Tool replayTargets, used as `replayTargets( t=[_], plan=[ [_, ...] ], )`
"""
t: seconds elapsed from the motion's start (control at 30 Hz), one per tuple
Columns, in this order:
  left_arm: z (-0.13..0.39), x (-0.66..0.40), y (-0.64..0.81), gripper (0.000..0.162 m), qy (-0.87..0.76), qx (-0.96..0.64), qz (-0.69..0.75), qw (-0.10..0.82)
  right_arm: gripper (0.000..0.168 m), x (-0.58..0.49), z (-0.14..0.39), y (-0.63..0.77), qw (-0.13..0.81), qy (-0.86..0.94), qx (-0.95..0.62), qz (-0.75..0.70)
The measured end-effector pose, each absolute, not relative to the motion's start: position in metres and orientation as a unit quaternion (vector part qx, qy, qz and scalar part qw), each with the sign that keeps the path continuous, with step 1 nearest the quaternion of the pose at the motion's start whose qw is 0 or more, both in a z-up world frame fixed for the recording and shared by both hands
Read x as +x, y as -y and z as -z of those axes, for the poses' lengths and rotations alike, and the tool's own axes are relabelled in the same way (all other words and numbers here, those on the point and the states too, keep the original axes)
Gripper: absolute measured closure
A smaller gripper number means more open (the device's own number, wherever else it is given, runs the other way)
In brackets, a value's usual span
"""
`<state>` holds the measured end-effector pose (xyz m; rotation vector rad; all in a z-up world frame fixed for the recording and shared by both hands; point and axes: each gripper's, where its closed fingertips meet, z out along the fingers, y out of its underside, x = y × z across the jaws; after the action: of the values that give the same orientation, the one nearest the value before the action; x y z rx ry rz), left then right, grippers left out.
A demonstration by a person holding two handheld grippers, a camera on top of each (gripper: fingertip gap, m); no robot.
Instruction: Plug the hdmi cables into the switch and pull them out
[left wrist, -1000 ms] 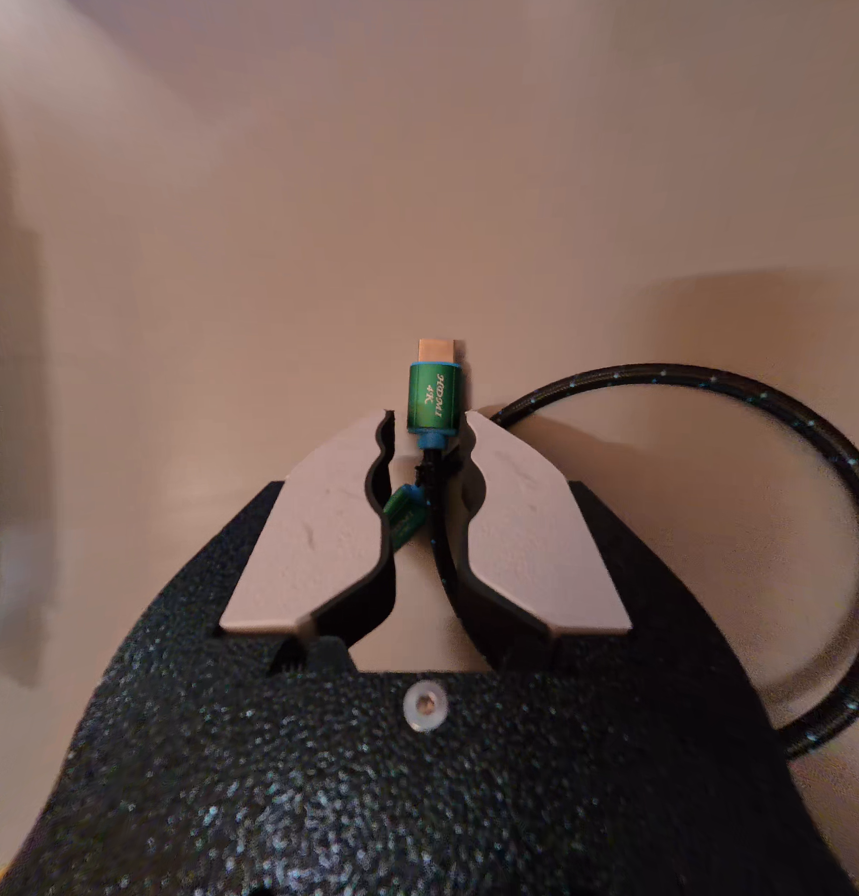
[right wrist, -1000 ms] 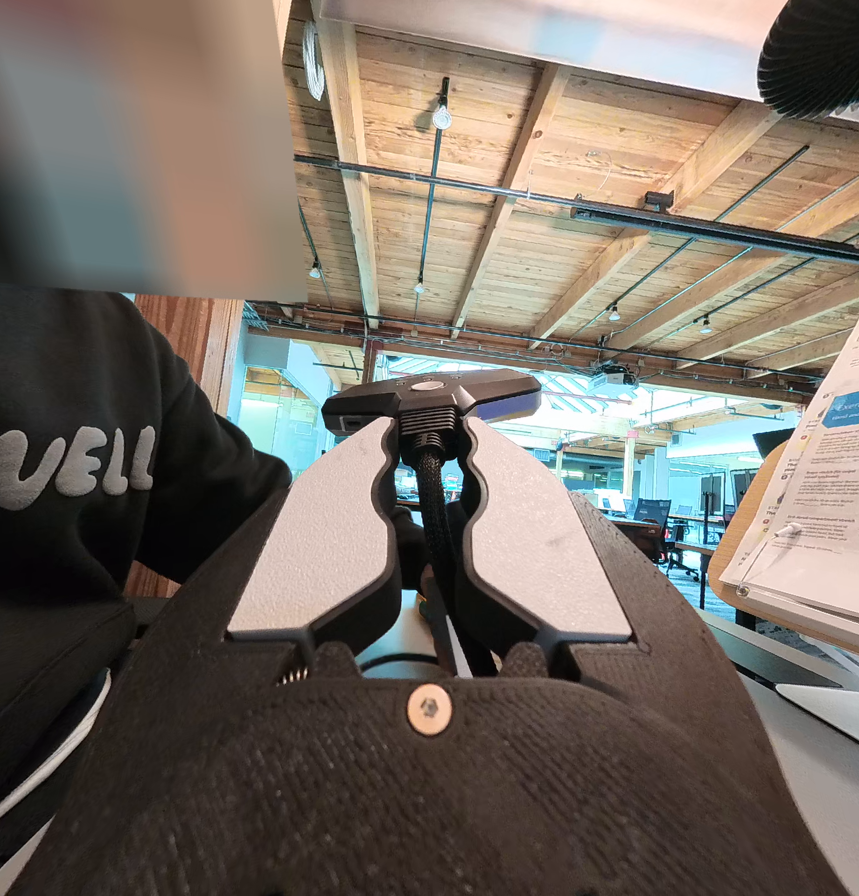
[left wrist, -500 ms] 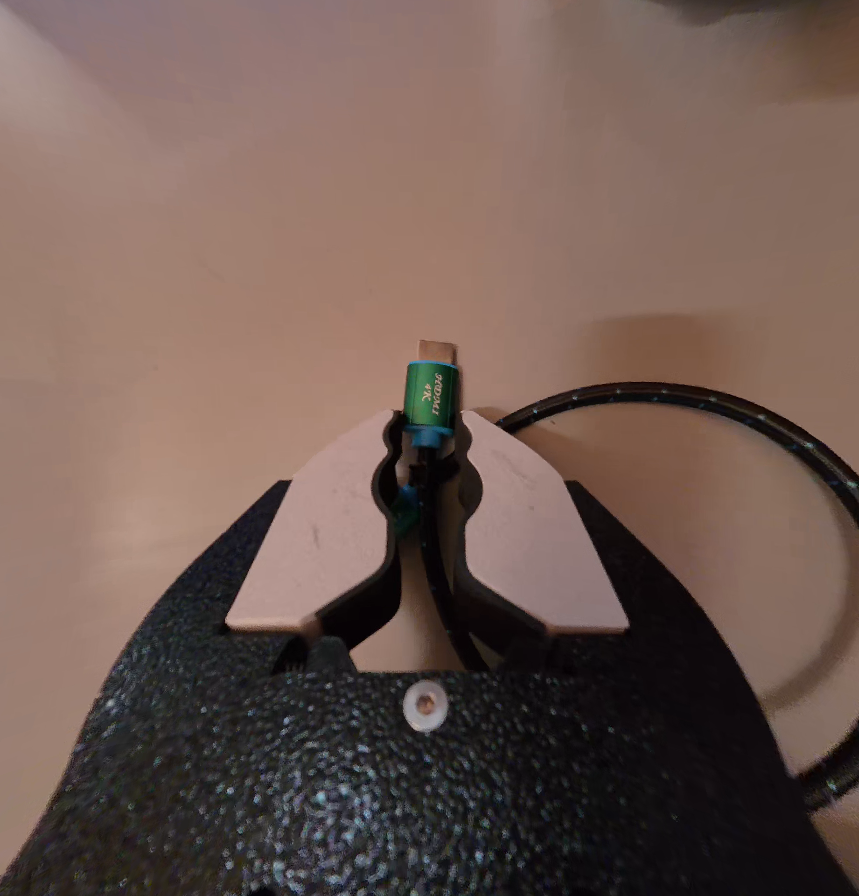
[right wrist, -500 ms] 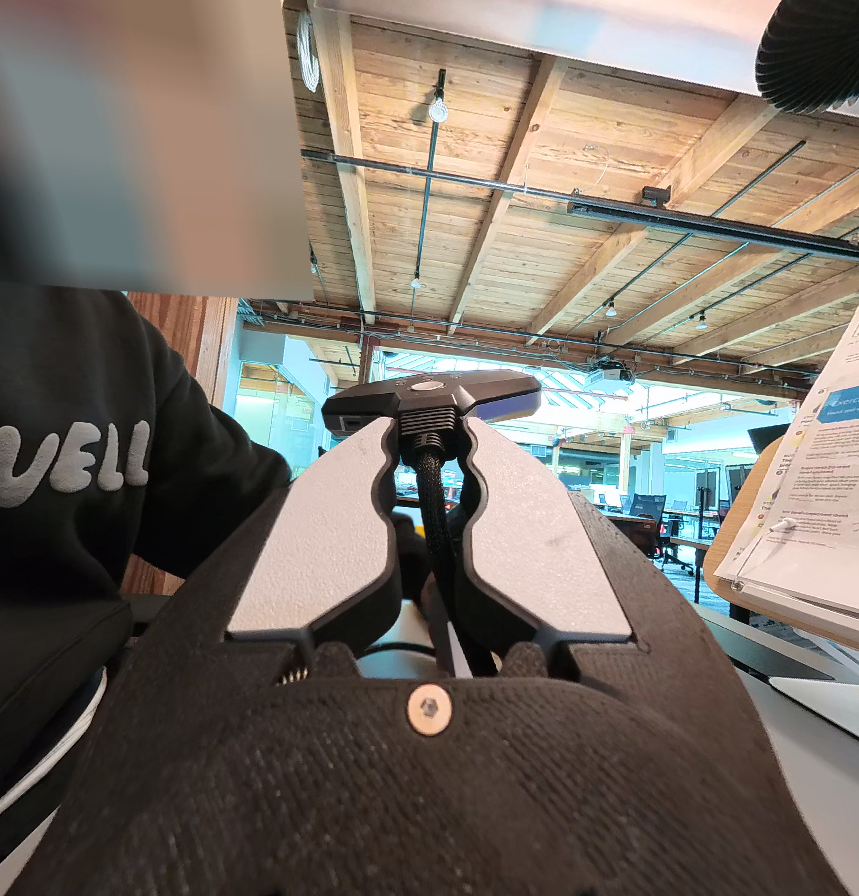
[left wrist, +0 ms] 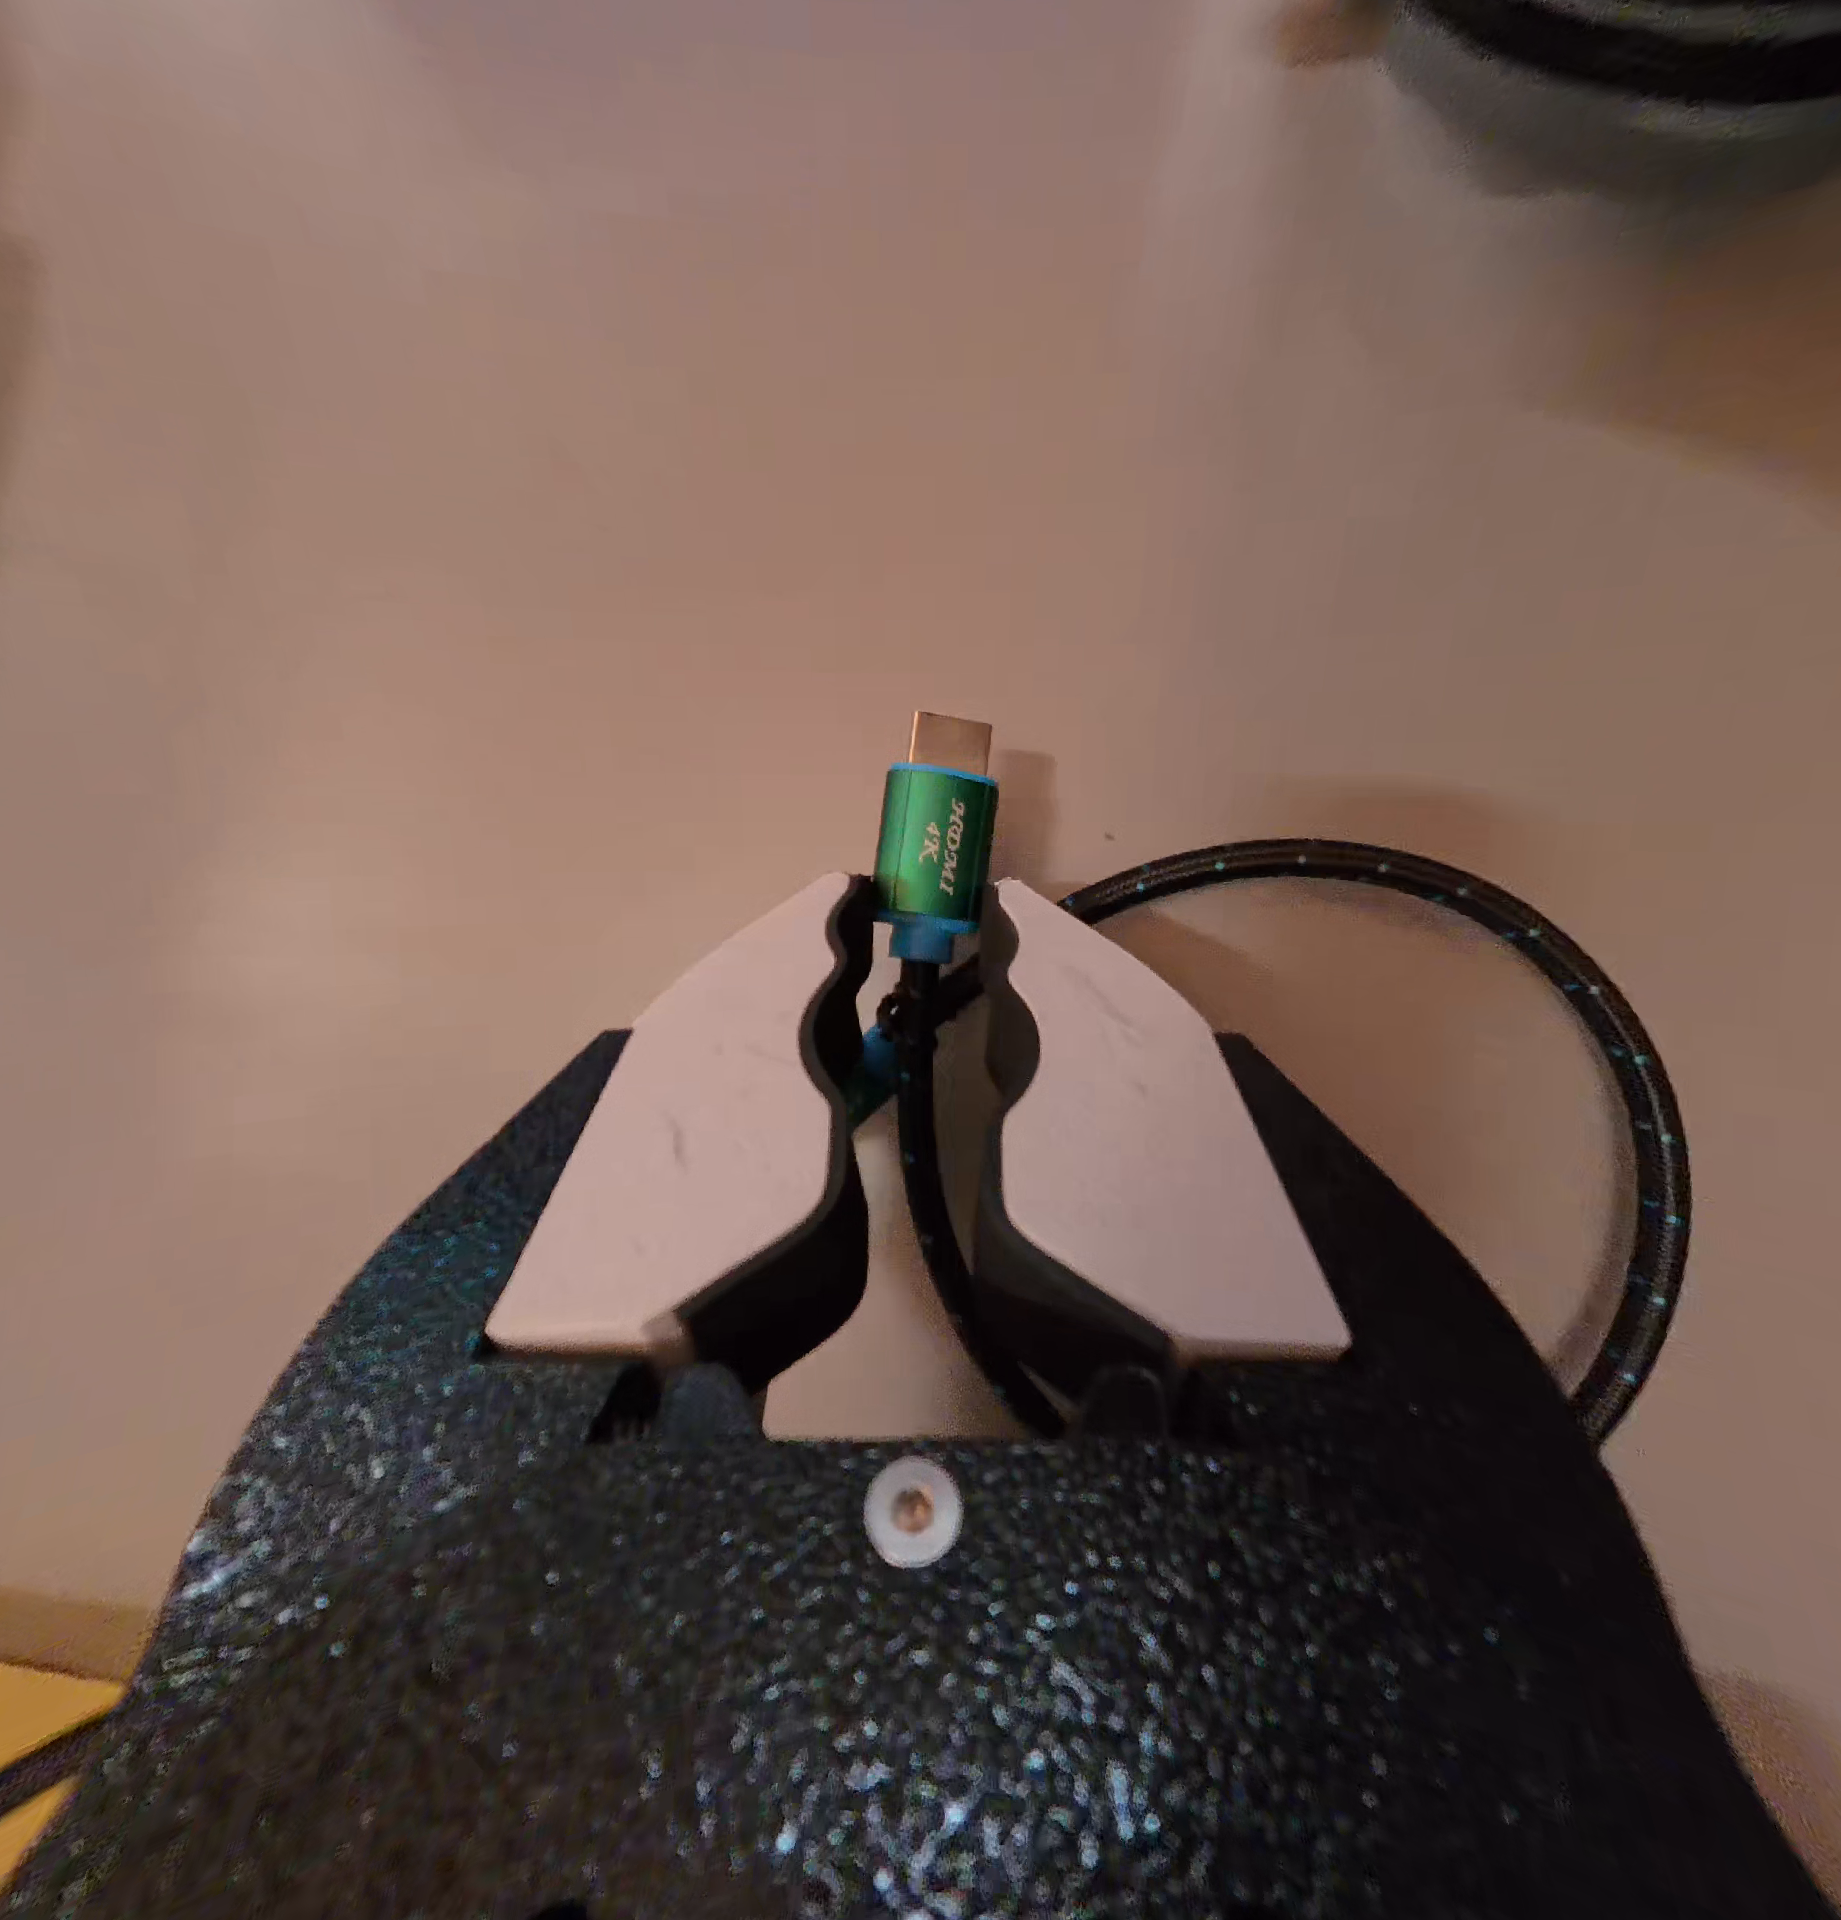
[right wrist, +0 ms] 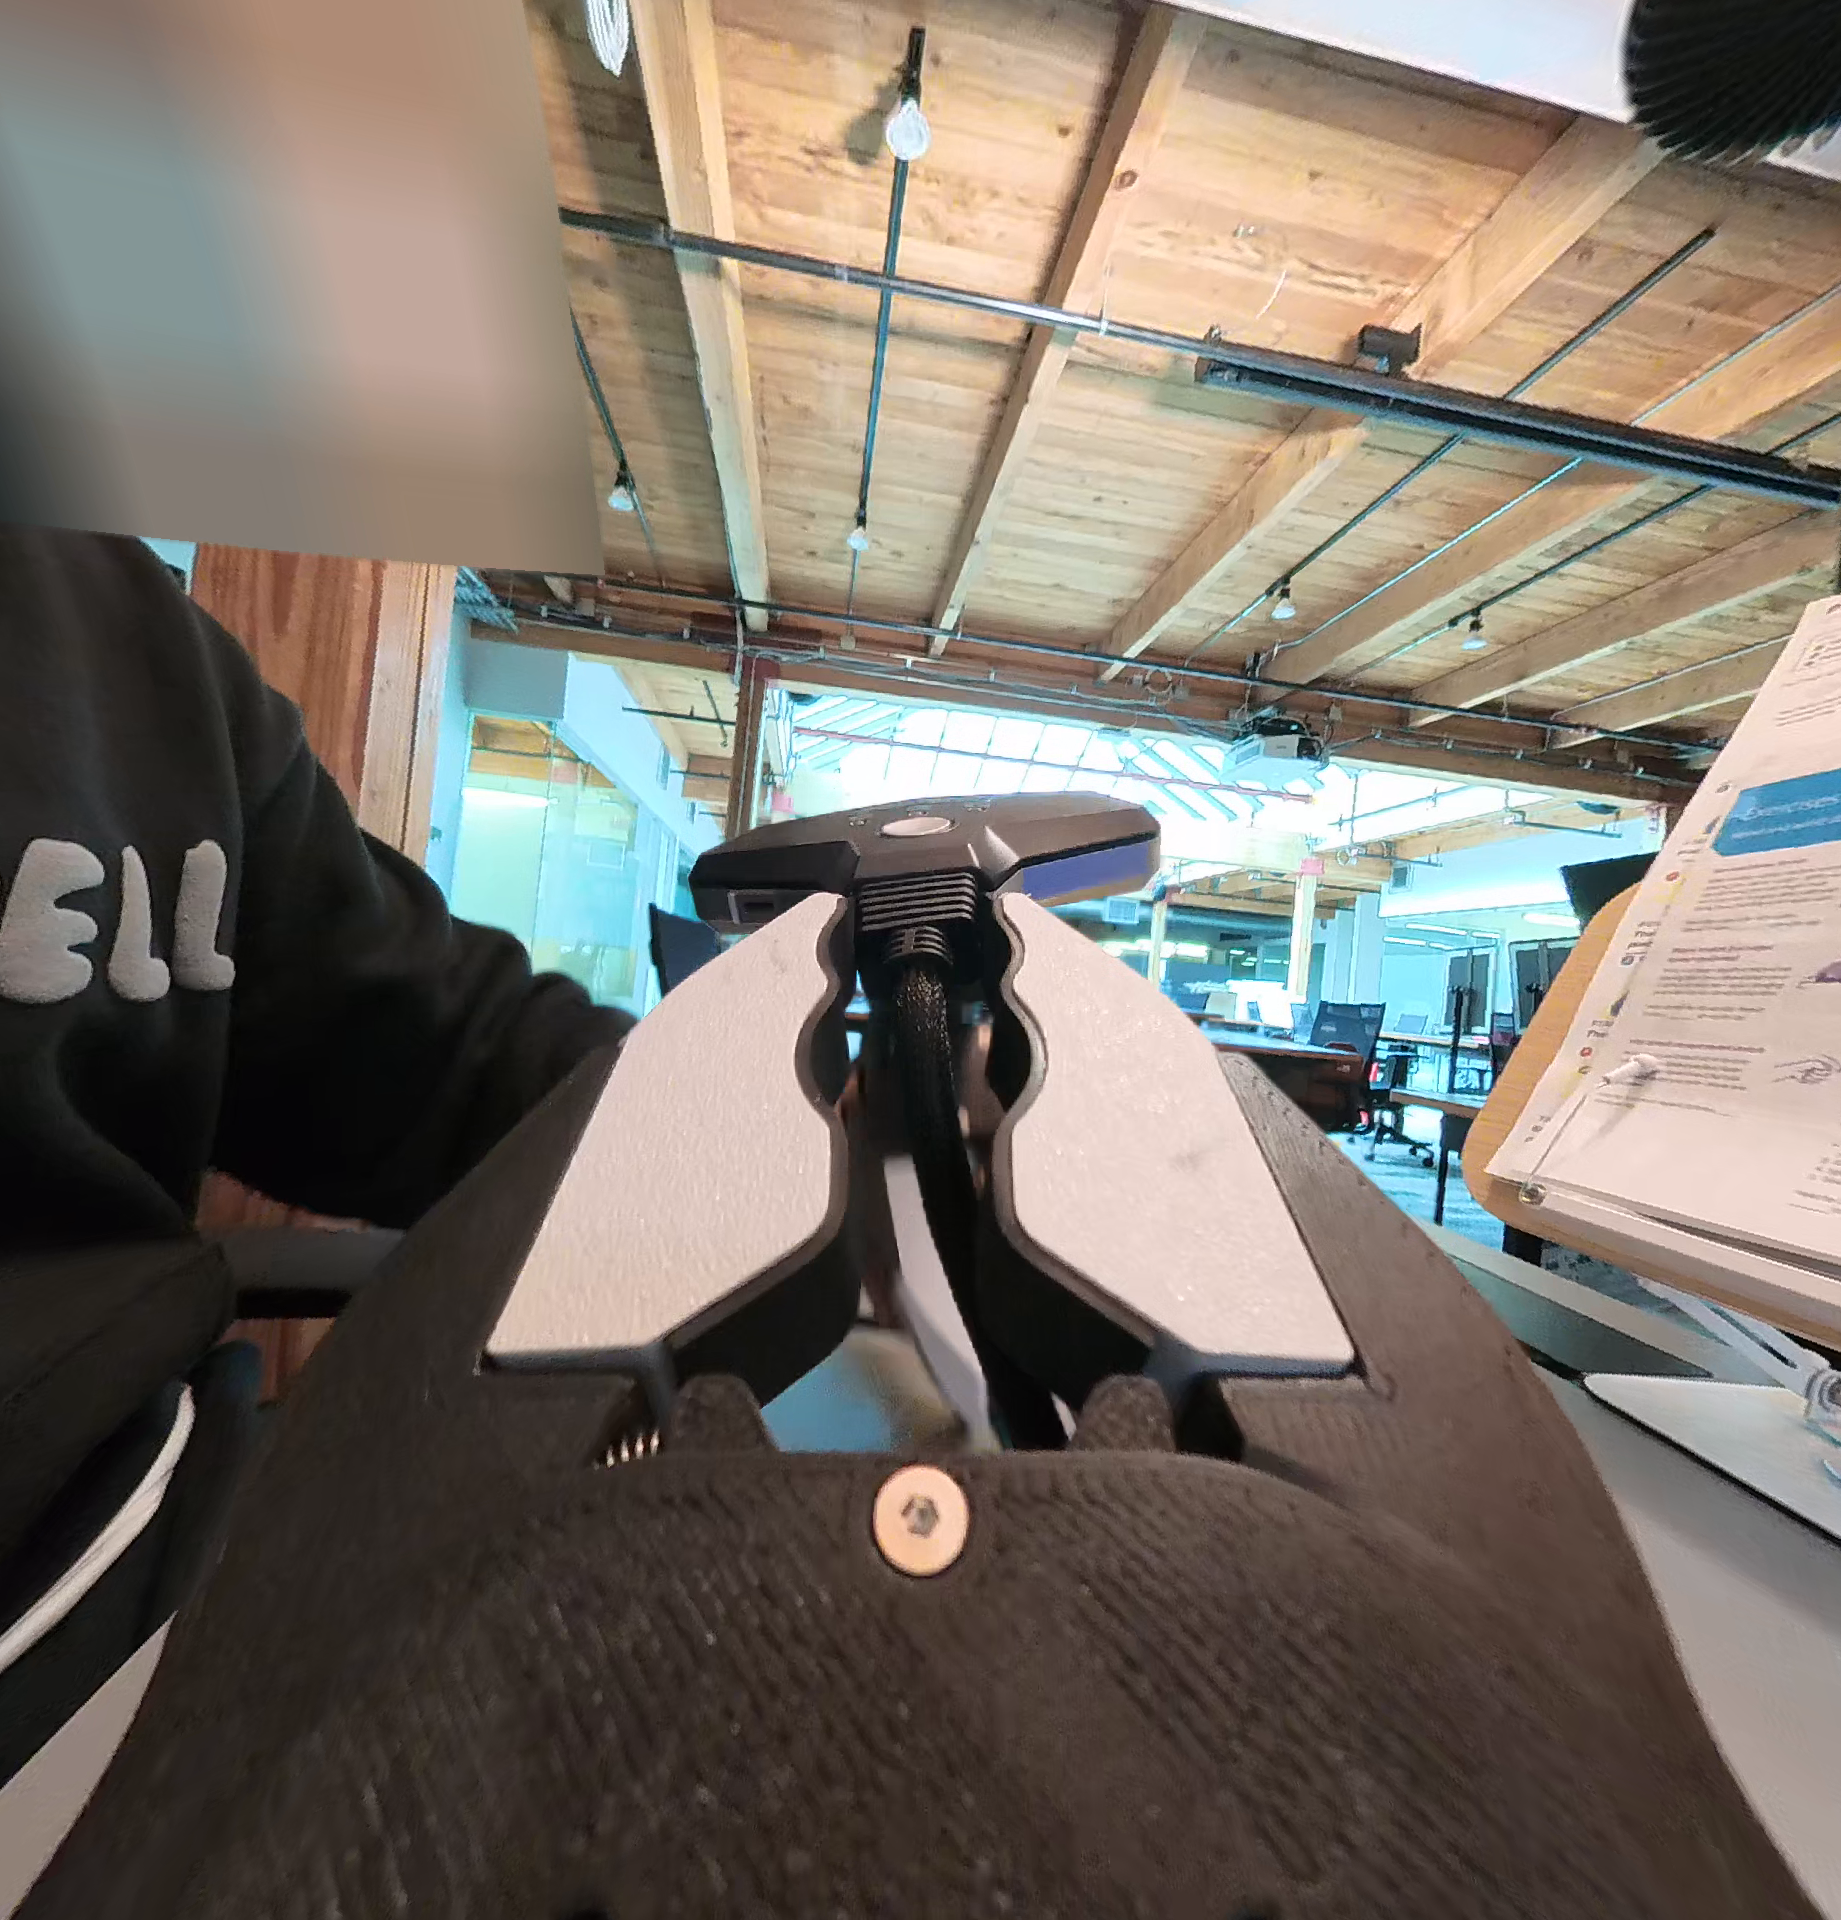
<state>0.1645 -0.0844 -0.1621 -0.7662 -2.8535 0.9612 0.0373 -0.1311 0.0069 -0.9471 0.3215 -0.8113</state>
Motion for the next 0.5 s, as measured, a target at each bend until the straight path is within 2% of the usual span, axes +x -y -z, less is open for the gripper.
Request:
replayTargets(
  t=[0.1, 0.27, 0.5],
  plan=[
    [0.122, 0.155, 0.066, 0.143, 0.91, -0.269, -0.312, 0.055, 0.145, 0.039, -0.004, 0.126, 0.797, -0.148, -0.456, 0.369],
    [0.057, 0.142, 0.044, 0.143, 0.898, -0.321, -0.296, 0.046, 0.145, 0.044, 0.003, 0.118, 0.786, -0.152, -0.481, 0.357],
    [0.019, 0.123, 0.029, 0.142, 0.897, -0.368, -0.242, 0.017, 0.145, 0.049, 0.009, 0.116, 0.779, -0.161, -0.494, 0.351]
  ],
)
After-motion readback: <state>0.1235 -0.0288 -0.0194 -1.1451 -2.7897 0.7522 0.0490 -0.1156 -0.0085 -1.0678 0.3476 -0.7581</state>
